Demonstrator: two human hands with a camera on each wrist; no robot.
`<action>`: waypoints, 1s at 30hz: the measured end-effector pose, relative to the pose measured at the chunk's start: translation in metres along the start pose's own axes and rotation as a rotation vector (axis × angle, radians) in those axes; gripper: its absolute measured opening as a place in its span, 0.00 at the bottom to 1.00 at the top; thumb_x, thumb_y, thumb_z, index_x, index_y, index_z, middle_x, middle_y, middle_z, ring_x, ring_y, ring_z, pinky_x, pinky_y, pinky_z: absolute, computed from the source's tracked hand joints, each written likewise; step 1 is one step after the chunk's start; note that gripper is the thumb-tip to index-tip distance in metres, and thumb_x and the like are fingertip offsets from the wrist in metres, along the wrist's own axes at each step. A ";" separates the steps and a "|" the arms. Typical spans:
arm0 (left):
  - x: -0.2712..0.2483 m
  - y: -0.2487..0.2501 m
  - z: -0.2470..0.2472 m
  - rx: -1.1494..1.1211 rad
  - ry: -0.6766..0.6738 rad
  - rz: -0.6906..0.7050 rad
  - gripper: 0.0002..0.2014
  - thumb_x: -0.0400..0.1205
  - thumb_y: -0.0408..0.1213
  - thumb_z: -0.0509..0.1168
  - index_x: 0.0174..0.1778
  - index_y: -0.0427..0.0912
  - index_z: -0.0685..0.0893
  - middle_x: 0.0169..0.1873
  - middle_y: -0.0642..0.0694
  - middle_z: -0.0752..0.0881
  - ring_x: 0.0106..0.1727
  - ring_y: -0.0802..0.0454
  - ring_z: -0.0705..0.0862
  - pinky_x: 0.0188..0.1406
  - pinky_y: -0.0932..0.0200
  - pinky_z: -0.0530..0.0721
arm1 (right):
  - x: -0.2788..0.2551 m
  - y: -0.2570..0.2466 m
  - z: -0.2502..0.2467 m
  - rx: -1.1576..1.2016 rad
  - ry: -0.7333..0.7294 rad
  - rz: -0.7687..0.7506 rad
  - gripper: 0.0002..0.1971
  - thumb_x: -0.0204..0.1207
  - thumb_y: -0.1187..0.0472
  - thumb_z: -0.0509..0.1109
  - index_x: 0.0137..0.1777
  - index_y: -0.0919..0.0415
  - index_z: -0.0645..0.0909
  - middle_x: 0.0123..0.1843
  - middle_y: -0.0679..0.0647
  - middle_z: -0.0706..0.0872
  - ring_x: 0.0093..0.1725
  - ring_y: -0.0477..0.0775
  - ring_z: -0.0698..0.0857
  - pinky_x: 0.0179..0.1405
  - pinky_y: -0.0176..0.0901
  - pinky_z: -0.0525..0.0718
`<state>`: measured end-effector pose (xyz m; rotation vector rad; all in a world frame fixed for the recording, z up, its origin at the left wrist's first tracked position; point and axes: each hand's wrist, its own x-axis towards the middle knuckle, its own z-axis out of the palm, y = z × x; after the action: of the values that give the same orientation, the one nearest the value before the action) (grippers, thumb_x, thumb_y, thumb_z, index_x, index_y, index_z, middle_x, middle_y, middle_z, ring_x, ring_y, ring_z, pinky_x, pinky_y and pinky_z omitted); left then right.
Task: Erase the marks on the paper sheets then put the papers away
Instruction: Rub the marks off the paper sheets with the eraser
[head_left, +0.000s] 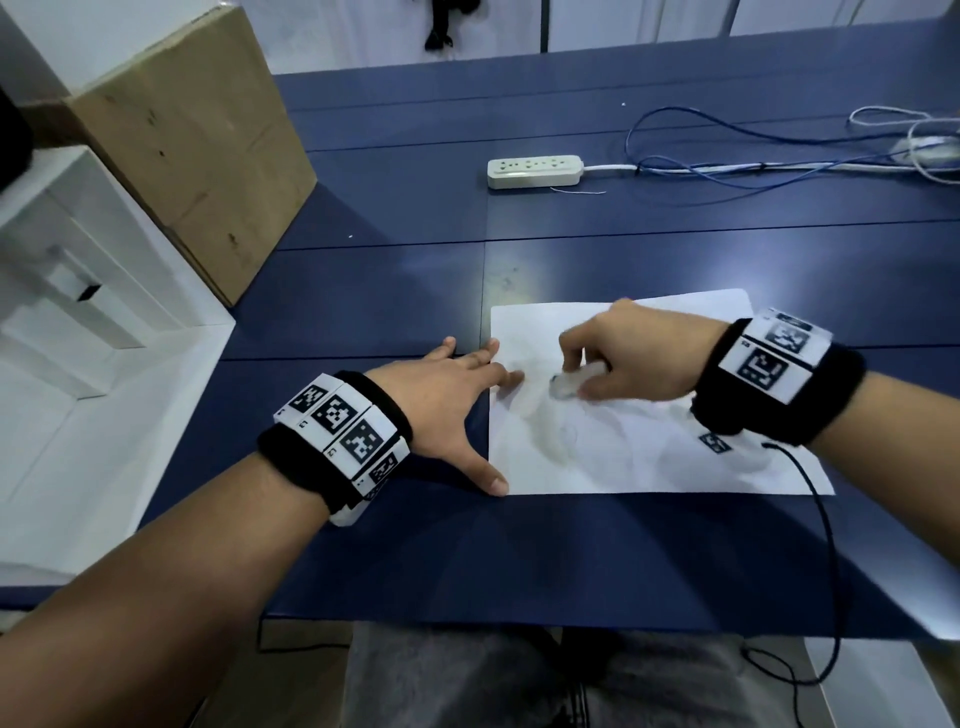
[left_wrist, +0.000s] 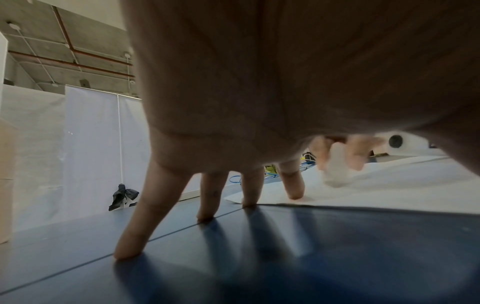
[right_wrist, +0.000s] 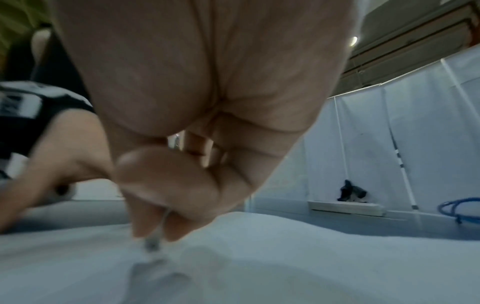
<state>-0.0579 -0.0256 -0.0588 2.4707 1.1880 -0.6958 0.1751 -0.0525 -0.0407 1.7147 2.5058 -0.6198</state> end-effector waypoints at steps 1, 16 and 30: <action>0.000 0.000 0.000 0.001 0.003 0.001 0.65 0.53 0.79 0.72 0.84 0.66 0.48 0.85 0.62 0.38 0.86 0.40 0.39 0.75 0.28 0.67 | -0.006 -0.005 0.002 0.041 -0.084 -0.051 0.07 0.74 0.56 0.75 0.50 0.55 0.83 0.31 0.46 0.83 0.26 0.39 0.81 0.28 0.33 0.78; -0.001 0.001 -0.001 -0.005 0.009 0.006 0.64 0.55 0.77 0.73 0.84 0.67 0.48 0.85 0.61 0.38 0.86 0.38 0.39 0.78 0.30 0.64 | -0.016 -0.009 0.007 0.074 -0.251 -0.138 0.05 0.73 0.58 0.77 0.46 0.52 0.83 0.30 0.50 0.85 0.23 0.43 0.78 0.22 0.36 0.80; -0.001 0.001 -0.001 -0.009 -0.004 -0.007 0.64 0.54 0.77 0.74 0.84 0.67 0.47 0.85 0.62 0.37 0.86 0.40 0.38 0.76 0.28 0.66 | -0.021 -0.009 0.013 0.153 -0.344 -0.136 0.06 0.73 0.58 0.76 0.47 0.51 0.82 0.35 0.55 0.88 0.24 0.48 0.80 0.19 0.40 0.81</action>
<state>-0.0576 -0.0263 -0.0573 2.4584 1.1960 -0.6956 0.1724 -0.0779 -0.0442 1.3431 2.3919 -1.0420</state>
